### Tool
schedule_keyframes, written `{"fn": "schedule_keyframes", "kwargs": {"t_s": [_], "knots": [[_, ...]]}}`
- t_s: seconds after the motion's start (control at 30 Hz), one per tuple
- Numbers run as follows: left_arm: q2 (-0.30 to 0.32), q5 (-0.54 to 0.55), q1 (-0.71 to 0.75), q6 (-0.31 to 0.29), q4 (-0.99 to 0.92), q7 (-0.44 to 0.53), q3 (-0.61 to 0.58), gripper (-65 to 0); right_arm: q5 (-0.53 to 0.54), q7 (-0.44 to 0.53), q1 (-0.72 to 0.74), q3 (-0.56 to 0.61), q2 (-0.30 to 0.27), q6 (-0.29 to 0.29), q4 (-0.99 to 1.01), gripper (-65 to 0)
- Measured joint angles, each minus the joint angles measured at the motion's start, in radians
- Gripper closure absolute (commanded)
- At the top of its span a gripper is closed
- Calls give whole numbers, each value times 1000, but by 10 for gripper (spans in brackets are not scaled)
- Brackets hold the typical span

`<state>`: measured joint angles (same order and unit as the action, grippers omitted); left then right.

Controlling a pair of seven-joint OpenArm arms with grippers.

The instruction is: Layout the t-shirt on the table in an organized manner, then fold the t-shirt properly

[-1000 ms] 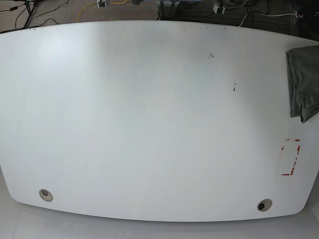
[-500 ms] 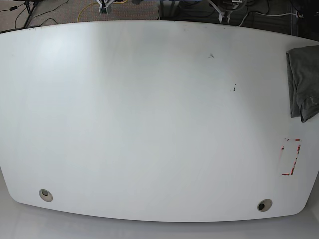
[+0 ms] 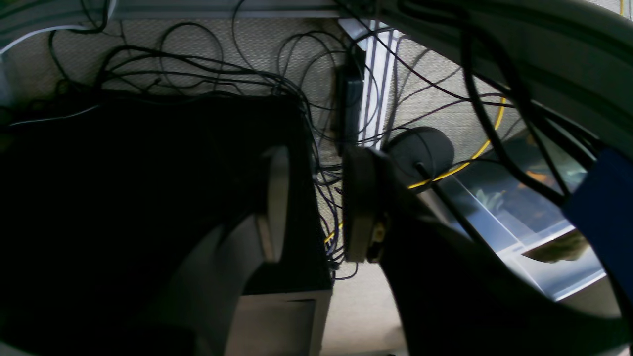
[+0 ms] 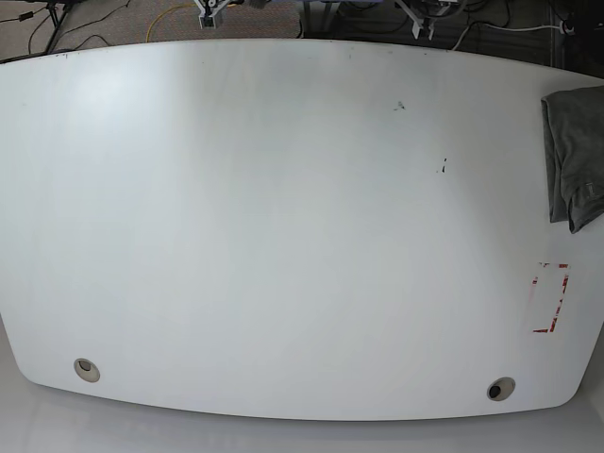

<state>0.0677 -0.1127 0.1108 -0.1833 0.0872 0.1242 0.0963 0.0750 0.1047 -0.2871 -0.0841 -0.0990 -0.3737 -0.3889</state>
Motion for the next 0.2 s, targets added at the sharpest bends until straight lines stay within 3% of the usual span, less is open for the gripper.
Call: {"fn": "schedule_keyframes", "kwargs": {"t_s": [0.2], "knots": [[3,0,-3,0,2,0,0,-174,1,0,0,-1,7,-4,0,-70]]}}
